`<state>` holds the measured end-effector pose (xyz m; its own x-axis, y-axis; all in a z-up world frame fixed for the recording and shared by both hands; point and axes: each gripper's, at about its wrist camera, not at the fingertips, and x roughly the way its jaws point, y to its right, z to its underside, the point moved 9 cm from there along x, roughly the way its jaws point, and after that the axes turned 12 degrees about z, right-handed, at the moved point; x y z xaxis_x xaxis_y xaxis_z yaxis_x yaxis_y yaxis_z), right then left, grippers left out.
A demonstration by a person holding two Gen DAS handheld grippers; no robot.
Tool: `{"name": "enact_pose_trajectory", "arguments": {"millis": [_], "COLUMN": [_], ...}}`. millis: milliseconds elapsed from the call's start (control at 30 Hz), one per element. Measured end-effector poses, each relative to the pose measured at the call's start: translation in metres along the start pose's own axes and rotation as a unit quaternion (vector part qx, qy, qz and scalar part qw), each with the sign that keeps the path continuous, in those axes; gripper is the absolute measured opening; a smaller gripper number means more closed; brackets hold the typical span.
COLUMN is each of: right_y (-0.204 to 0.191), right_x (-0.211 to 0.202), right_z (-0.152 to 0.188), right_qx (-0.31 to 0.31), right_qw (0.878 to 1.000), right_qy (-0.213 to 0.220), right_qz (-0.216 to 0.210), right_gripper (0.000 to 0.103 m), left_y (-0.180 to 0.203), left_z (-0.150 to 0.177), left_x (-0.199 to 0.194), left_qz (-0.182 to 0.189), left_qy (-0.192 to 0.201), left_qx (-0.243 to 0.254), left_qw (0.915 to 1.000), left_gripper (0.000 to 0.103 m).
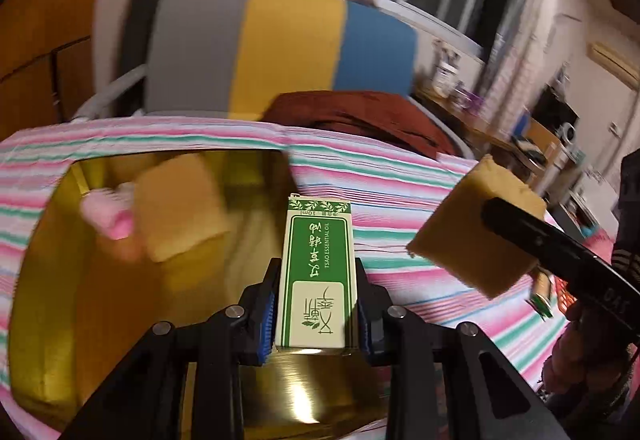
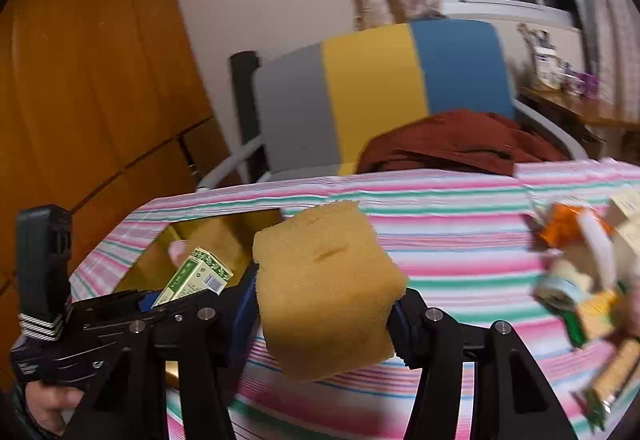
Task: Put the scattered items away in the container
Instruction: 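Carry tea box and sponge into the gold tray and open both tools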
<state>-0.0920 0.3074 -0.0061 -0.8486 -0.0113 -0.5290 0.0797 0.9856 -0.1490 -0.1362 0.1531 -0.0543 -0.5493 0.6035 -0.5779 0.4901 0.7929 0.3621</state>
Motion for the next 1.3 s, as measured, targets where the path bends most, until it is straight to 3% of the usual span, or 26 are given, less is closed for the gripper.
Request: {"name": "enact_pose_trajectory", "arguments": {"millis": [167,433,567,900,1033,1300], "right_y": [-0.050,-0.094,-0.106,-0.126,-0.136,-0.142], "right_x": [0.019,0.047,0.068,0.141,0.164,0.185], "right_z": [-0.006,-0.014,-0.019,-0.024,-0.016,-0.005], "right_qx": [-0.031,-0.059,-0.064,-0.114,-0.129,-0.097], "right_qw": [0.999,0.997,0.997,0.989,0.985,0.989], "right_qy": [-0.009,-0.020,-0.030,-0.067,-0.087,-0.106], "right_qz": [-0.029,-0.038,-0.024,0.071,0.077,0.046], "right_gripper": [0.057,0.057,0.057,0.057,0.057,0.063], "left_y": [-0.045,-0.096,-0.114,-0.158,-0.169,-0.186], "left_z": [0.001,0.010,0.012,0.005,-0.003,-0.002], "left_x": [-0.019,-0.029,-0.031,-0.019,-0.011,-0.001], "left_qz": [-0.029,-0.054,-0.067,-0.088,-0.091,-0.109], "left_qy": [0.013,0.012,0.002,-0.050,-0.060,-0.085], "left_qx": [-0.024,-0.059,-0.056,-0.053,-0.051,-0.061], "left_qw": [0.9992,0.9967,0.9961,0.9934,0.9927,0.9886], "left_gripper": [0.031,0.031,0.031,0.031,0.031,0.032]}}
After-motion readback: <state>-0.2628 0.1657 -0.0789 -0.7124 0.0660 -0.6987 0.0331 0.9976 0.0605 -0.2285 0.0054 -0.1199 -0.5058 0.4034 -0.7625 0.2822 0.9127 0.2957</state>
